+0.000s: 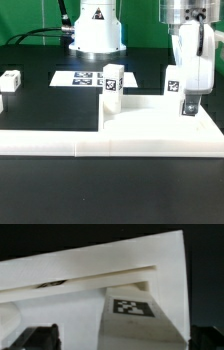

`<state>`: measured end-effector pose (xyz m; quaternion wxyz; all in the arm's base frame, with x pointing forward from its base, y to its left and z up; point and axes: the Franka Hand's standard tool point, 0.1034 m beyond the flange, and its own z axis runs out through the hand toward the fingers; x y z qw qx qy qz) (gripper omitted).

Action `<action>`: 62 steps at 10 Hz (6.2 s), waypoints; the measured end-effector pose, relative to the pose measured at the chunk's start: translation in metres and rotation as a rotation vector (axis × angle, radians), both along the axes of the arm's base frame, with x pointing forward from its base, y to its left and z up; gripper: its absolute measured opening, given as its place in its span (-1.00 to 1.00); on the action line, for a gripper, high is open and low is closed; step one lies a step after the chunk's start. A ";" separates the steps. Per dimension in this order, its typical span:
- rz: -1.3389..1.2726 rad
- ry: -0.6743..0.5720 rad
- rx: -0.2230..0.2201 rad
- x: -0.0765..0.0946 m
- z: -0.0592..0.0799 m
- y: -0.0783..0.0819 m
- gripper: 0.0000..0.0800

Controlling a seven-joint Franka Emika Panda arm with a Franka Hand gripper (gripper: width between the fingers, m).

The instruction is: Assemble square table

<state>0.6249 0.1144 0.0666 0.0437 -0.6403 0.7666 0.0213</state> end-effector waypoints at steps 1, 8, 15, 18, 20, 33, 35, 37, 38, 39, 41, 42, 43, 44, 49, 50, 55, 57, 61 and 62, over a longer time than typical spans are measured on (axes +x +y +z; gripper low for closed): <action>0.000 0.000 0.000 0.000 0.000 0.000 0.62; 0.554 -0.159 -0.037 -0.004 0.082 -0.072 0.62; 1.103 -0.226 -0.110 -0.014 0.071 -0.106 0.62; 1.435 -0.208 -0.159 -0.052 0.051 -0.195 0.62; 1.568 -0.197 -0.191 -0.062 0.042 -0.236 0.62; 1.596 -0.134 -0.095 -0.154 -0.006 -0.329 0.62; 1.591 -0.128 -0.070 -0.155 -0.008 -0.326 0.62; 1.572 0.018 0.154 -0.175 -0.016 -0.318 0.62; 1.564 0.071 0.181 -0.182 -0.023 -0.318 0.62; 1.573 0.107 0.228 -0.191 -0.029 -0.317 0.62; 1.558 0.153 0.333 -0.199 -0.038 -0.326 0.62; 1.553 0.168 0.387 -0.197 -0.036 -0.322 0.62; 1.552 0.183 0.426 -0.197 -0.038 -0.320 0.62; 1.546 0.218 0.513 -0.202 -0.039 -0.316 0.62; 1.578 0.414 0.710 -0.216 -0.037 -0.343 0.62; 1.580 0.415 0.697 -0.217 -0.036 -0.341 0.62; 1.577 0.427 0.712 -0.223 -0.041 -0.338 0.62; 1.553 0.468 0.789 -0.243 -0.049 -0.333 0.62; 1.518 0.486 0.849 -0.264 -0.060 -0.331 0.62; 1.518 0.486 0.849 -0.264 -0.060 -0.331 0.62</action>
Offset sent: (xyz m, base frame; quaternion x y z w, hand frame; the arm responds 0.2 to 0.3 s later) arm -0.0038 -0.0291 0.0500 0.0359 -0.0462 -0.1323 0.9895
